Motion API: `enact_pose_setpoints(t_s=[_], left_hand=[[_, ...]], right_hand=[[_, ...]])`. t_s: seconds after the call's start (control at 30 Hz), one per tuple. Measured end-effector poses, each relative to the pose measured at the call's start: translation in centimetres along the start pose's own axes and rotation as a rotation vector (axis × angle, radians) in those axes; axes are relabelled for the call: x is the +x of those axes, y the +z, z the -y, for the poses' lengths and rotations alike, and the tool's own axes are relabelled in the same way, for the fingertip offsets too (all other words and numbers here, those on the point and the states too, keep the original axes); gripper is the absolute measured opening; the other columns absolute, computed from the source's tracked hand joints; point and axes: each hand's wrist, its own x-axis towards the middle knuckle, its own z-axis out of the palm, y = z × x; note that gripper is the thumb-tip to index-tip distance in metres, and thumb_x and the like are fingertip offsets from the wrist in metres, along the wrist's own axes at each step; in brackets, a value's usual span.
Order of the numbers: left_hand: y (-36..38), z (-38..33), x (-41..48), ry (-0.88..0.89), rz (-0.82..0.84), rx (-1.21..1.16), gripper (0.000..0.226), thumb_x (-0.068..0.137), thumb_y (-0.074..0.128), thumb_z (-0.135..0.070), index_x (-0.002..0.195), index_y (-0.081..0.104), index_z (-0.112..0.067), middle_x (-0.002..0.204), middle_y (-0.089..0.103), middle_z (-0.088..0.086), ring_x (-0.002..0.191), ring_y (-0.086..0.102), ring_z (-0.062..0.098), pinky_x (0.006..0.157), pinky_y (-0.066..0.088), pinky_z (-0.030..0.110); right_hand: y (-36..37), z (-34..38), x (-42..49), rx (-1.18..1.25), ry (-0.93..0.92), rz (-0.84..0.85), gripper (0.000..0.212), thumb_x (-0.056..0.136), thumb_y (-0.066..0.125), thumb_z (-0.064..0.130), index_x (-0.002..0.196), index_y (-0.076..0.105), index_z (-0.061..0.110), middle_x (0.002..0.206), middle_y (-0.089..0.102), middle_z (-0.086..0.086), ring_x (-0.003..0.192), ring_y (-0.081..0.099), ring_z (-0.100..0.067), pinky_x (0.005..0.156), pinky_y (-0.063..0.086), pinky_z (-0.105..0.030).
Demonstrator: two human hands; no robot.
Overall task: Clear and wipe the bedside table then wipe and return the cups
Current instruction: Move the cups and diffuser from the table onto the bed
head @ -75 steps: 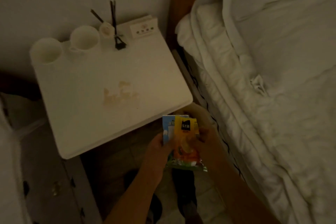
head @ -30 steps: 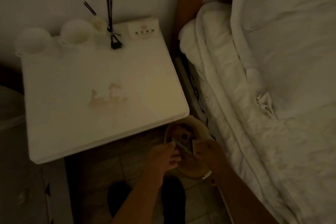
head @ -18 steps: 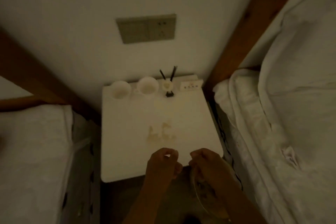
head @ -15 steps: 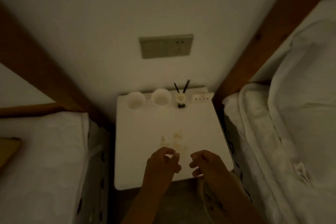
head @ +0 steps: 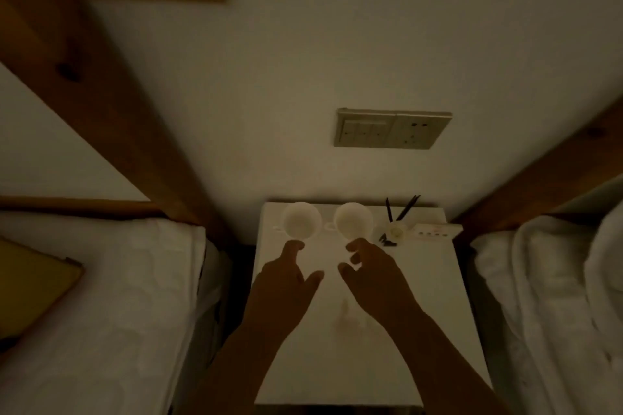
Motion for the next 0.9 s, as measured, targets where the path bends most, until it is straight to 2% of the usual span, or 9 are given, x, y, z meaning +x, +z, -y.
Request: enact_pose_setpoints(t_s=[0.07, 0.13, 0.23, 0.33, 0.4, 0.47, 0.63, 0.77, 0.9], left_hand=[[1.2, 0.3, 2.3, 0.024, -0.029, 0.069, 0.067, 0.088, 0.056, -0.053, 0.143, 0.028, -0.026, 0.105, 0.067, 0.000, 0.096, 0.064, 0.011, 0.089, 0.054, 0.030], [2.2, 0.5, 4.8, 0.027, -0.063, 0.119, 0.072, 0.088, 0.055, -0.054, 0.146, 0.023, -0.025, 0.129, 0.054, 0.002, 0.114, 0.055, 0.017, 0.096, 0.050, 0.035], [2.9, 0.5, 8.1, 0.070, -0.141, 0.246, 0.082, 0.085, 0.060, -0.054, 0.148, 0.018, -0.021, 0.143, 0.035, 0.006, 0.130, 0.039, 0.026, 0.102, 0.043, 0.038], [3.5, 0.8, 10.4, 0.024, -0.133, 0.255, 0.098, 0.081, 0.066, -0.053, 0.151, 0.001, -0.029, 0.156, 0.015, 0.010, 0.144, 0.018, 0.032, 0.110, 0.033, 0.050], [4.1, 1.2, 11.2, -0.008, -0.119, 0.284, 0.106, 0.078, 0.069, -0.054, 0.150, -0.006, -0.035, 0.159, 0.005, 0.010, 0.146, 0.010, 0.035, 0.111, 0.029, 0.056], [4.8, 1.6, 11.4, -0.011, -0.103, 0.317, 0.107, 0.077, 0.069, -0.054, 0.150, -0.008, -0.039, 0.160, 0.003, 0.011, 0.146, 0.012, 0.036, 0.110, 0.031, 0.058], [6.4, 3.3, 11.5, -0.051, -0.154, 0.323, 0.087, 0.080, 0.069, -0.044, 0.145, 0.013, -0.036, 0.142, 0.028, 0.008, 0.122, 0.044, 0.029, 0.095, 0.047, 0.047], [5.5, 4.5, 9.8, -0.204, -0.176, 0.194, 0.087, 0.076, 0.073, -0.036, 0.140, 0.015, -0.037, 0.137, 0.030, 0.008, 0.121, 0.044, 0.032, 0.094, 0.049, 0.051], [3.6, 7.7, 5.3, -0.360, -0.218, 0.091, 0.085, 0.076, 0.073, -0.035, 0.138, 0.015, -0.040, 0.136, 0.029, 0.006, 0.123, 0.043, 0.033, 0.095, 0.049, 0.053]], right_hand=[[0.4, 0.0, 2.3, -0.098, -0.069, -0.038, 0.046, 0.093, 0.059, 0.038, 0.134, 0.044, 0.024, 0.124, 0.055, 0.001, 0.111, 0.058, -0.016, 0.090, 0.051, -0.029], [0.8, -0.2, 4.7, -0.186, -0.129, -0.057, 0.058, 0.091, 0.060, 0.038, 0.141, 0.036, 0.019, 0.136, 0.045, -0.005, 0.122, 0.050, -0.023, 0.094, 0.048, -0.032], [0.9, -0.5, 7.6, -0.306, -0.174, -0.045, 0.076, 0.089, 0.064, 0.041, 0.149, 0.024, 0.018, 0.151, 0.028, -0.011, 0.136, 0.035, -0.030, 0.102, 0.045, -0.038], [1.3, -1.0, 10.3, -0.389, -0.144, 0.020, 0.089, 0.087, 0.065, 0.046, 0.153, 0.011, 0.021, 0.159, 0.012, -0.013, 0.146, 0.019, -0.035, 0.106, 0.043, -0.046], [1.8, -1.2, 11.8, -0.450, -0.121, 0.057, 0.094, 0.084, 0.067, 0.049, 0.153, 0.008, 0.024, 0.160, 0.007, -0.014, 0.147, 0.015, -0.037, 0.108, 0.041, -0.051], [2.4, -1.6, 12.7, -0.488, -0.111, 0.077, 0.095, 0.083, 0.068, 0.049, 0.153, 0.009, 0.025, 0.159, 0.008, -0.014, 0.147, 0.017, -0.038, 0.107, 0.042, -0.053], [3.7, -1.6, 13.2, -0.606, -0.182, 0.058, 0.080, 0.083, 0.067, 0.049, 0.146, 0.025, 0.025, 0.150, 0.027, -0.011, 0.135, 0.033, -0.034, 0.096, 0.048, -0.048], [5.3, -0.4, 12.1, -0.583, -0.290, 0.075, 0.071, 0.078, 0.070, 0.046, 0.136, 0.037, 0.024, 0.134, 0.040, -0.009, 0.119, 0.043, -0.031, 0.086, 0.053, -0.043], [7.8, 2.4, 9.3, -0.552, -0.357, 0.133, 0.070, 0.077, 0.073, 0.044, 0.136, 0.039, 0.025, 0.132, 0.042, -0.008, 0.119, 0.043, -0.028, 0.087, 0.054, -0.042]])
